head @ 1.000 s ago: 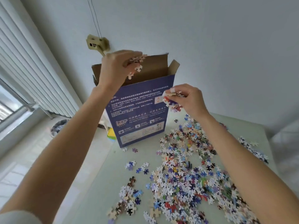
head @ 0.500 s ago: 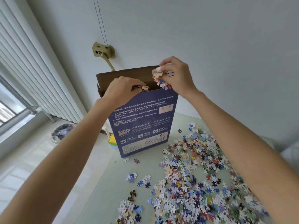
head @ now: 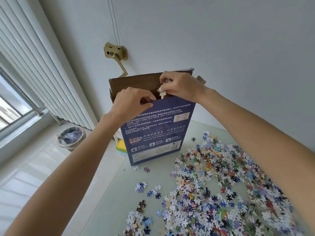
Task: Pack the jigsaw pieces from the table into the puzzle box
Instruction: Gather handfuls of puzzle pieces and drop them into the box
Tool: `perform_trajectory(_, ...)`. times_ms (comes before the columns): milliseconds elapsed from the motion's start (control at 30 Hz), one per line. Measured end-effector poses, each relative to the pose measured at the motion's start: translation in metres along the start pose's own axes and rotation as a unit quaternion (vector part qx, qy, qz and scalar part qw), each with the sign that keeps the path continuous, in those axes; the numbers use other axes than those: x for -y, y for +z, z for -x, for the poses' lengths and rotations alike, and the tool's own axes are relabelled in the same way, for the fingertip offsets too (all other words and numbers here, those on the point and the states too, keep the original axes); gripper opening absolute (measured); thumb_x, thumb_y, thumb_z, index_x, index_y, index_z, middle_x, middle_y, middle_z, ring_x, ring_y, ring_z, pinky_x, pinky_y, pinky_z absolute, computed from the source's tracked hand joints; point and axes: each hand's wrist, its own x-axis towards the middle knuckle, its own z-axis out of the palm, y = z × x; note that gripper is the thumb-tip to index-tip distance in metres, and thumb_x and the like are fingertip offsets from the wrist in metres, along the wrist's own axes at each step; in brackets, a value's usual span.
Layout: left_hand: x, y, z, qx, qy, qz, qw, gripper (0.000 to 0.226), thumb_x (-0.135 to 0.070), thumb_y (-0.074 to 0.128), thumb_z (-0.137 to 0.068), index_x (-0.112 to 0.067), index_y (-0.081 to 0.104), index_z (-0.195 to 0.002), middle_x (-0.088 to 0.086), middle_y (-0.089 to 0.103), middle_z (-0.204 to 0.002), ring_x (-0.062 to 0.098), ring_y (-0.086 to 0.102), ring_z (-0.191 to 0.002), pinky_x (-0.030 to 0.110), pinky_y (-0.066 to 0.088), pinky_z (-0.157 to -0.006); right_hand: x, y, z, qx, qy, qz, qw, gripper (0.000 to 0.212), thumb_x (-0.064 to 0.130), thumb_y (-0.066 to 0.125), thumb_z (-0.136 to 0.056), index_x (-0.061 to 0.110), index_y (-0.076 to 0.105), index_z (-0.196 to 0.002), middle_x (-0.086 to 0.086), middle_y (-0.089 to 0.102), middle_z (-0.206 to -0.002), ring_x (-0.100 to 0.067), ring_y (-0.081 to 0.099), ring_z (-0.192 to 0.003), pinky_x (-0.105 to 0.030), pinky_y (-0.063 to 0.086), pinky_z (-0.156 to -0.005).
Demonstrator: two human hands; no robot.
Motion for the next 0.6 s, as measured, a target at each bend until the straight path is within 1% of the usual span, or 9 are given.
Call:
perform_trajectory(67,-0.001,0.002,0.001,-0.011,0.003,-0.005,1.000,0.018,-0.028,0.066,-0.084,-0.031,0.069,-0.101,-0.011,0.071,-0.089,0.009,0.064,-0.082,0.031,0.054,-0.070,0.000,0.000,0.001,0.028,0.048,-0.032,0.998,0.017,0.023,0.059,-0.088,0.016,0.072,-0.096,-0.005,0.063,-0.097,-0.020,0.061,-0.078,-0.032,0.047,-0.063)
perform_trajectory(133,-0.001,0.002,0.001,-0.015,0.002,-0.004,1.000,0.017,-0.028,0.066,-0.084,-0.031,0.069,-0.101,-0.010,0.071,-0.090,0.010,0.064,-0.082,0.033,0.054,-0.070,-0.001,0.000,0.001,0.052,0.104,-0.061,0.991,0.017,0.024,0.061,-0.087,0.018,0.071,-0.100,0.000,0.067,-0.098,-0.019,0.063,-0.086,-0.033,0.047,-0.071)
perform_trajectory(200,-0.001,0.003,0.001,-0.016,0.002,0.002,1.000,0.017,-0.027,0.065,-0.084,-0.030,0.070,-0.101,-0.010,0.071,-0.090,0.009,0.064,-0.081,0.034,0.055,-0.070,-0.002,0.002,0.002,0.071,0.140,-0.076,0.985,0.019,0.026,0.062,-0.087,0.020,0.071,-0.102,0.002,0.070,-0.101,-0.017,0.063,-0.093,-0.035,0.049,-0.079)
perform_trajectory(267,-0.001,0.003,0.001,-0.016,0.005,0.004,1.000,0.018,-0.027,0.065,-0.085,-0.030,0.070,-0.101,-0.009,0.071,-0.090,0.008,0.063,-0.080,0.033,0.056,-0.070,-0.001,0.003,0.002,0.073,0.163,-0.102,0.979,0.020,0.026,0.064,-0.085,0.020,0.070,-0.104,0.003,0.070,-0.105,-0.014,0.062,-0.098,-0.036,0.048,-0.086)
perform_trajectory(367,-0.001,0.003,0.001,-0.016,0.007,0.000,1.000,0.018,-0.028,0.065,-0.085,-0.029,0.069,-0.102,-0.009,0.071,-0.091,0.009,0.064,-0.081,0.034,0.056,-0.070,0.002,-0.001,0.000,0.058,0.180,-0.143,0.971,0.022,0.022,0.067,-0.084,0.018,0.069,-0.105,0.003,0.068,-0.109,-0.011,0.060,-0.103,-0.030,0.046,-0.092)
perform_trajectory(400,-0.001,0.003,0.001,-0.017,0.006,-0.001,1.000,0.018,-0.028,0.065,-0.085,-0.029,0.069,-0.103,-0.009,0.071,-0.091,0.010,0.064,-0.081,0.034,0.056,-0.070,0.003,-0.002,-0.001,0.050,0.180,-0.146,0.972,0.021,0.020,0.066,-0.084,0.017,0.069,-0.105,0.003,0.068,-0.108,-0.010,0.060,-0.102,-0.028,0.046,-0.091)
perform_trajectory(467,-0.001,0.003,0.002,-0.021,0.007,-0.004,1.000,0.020,-0.028,0.064,-0.085,-0.028,0.068,-0.106,-0.009,0.071,-0.092,0.011,0.065,-0.082,0.035,0.056,-0.071,0.008,-0.005,-0.002,0.028,0.173,-0.144,0.974,0.018,0.018,0.063,-0.087,0.016,0.070,-0.103,0.003,0.069,-0.106,-0.008,0.060,-0.098,-0.028,0.047,-0.089)
perform_trajectory(533,-0.003,0.004,0.003,-0.038,0.018,-0.015,0.999,0.022,-0.028,0.061,-0.087,-0.026,0.066,-0.109,-0.008,0.071,-0.092,0.012,0.066,-0.082,0.033,0.055,-0.070,0.016,-0.006,0.000,-0.011,0.168,-0.141,0.976,0.018,0.018,0.060,-0.089,0.015,0.070,-0.103,0.002,0.070,-0.104,-0.008,0.062,-0.095,-0.028,0.049,-0.086)
perform_trajectory(600,-0.006,0.004,0.006,-0.076,0.038,-0.046,0.995,0.021,-0.027,0.057,-0.090,-0.023,0.066,-0.109,-0.006,0.071,-0.093,0.015,0.066,-0.083,0.028,0.052,-0.066,0.027,-0.006,0.009,-0.073,0.160,-0.127,0.976,0.018,0.018,0.058,-0.090,0.014,0.070,-0.104,0.001,0.070,-0.102,-0.010,0.064,-0.093,-0.024,0.051,-0.081)
